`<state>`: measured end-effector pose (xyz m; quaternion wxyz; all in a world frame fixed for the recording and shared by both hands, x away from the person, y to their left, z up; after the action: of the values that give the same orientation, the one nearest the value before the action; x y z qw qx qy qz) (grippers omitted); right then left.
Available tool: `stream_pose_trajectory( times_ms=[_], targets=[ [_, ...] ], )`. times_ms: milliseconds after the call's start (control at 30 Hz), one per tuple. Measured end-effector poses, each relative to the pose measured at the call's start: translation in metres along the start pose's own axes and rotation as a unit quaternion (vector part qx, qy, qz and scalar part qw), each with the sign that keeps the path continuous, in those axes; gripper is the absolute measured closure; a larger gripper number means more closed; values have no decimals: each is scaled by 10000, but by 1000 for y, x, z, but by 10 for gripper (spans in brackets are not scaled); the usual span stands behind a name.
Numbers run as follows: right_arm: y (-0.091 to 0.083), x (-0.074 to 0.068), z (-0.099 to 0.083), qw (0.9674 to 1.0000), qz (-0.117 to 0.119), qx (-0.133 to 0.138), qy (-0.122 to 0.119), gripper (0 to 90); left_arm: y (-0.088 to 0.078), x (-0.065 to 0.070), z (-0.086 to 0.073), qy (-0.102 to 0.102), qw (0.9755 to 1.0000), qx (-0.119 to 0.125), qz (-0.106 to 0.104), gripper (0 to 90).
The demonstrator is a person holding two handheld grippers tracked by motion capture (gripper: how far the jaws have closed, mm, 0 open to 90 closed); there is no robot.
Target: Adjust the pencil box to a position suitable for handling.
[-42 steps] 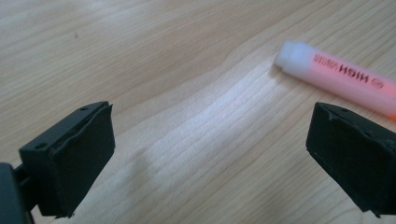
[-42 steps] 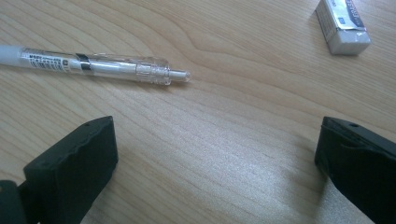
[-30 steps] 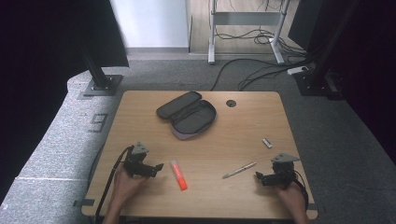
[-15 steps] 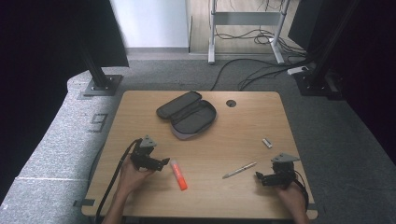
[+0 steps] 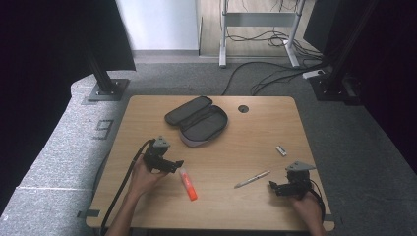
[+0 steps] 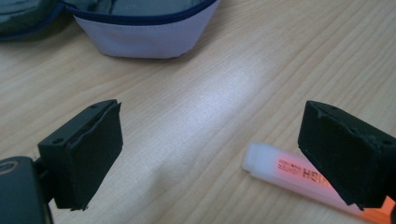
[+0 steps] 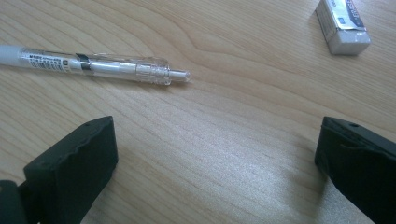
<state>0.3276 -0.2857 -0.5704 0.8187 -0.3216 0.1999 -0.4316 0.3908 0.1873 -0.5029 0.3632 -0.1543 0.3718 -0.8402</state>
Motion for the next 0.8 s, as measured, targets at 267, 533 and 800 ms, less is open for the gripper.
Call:
stream_pose_trajectory(
  times_ms=[267, 533, 800],
  targets=[
    [0, 0, 0, 10000, 0, 0, -1, 0, 2, -4, 12, 5, 10000, 60, -28, 79],
    [0, 0, 0, 10000, 2, -3, 0, 0, 5, -4, 32, 132, 9996, 115, -222, 96],
    [0, 0, 0, 10000, -1, 0, 0, 0, 13, -3, 52, 164, 9988, 119, -438, 129]
  ],
)
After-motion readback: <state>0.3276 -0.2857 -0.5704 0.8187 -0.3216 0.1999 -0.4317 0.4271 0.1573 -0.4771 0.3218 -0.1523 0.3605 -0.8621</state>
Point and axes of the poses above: each handheld gripper's, and its own axes: y roughly forward along the jaws, z roughly out of its top, x roughly to its right, the point moved 2 cm from there along y, roughly forward along the jaws, and after that the axes turned 3 degrees about z, right-handed, at the moved point
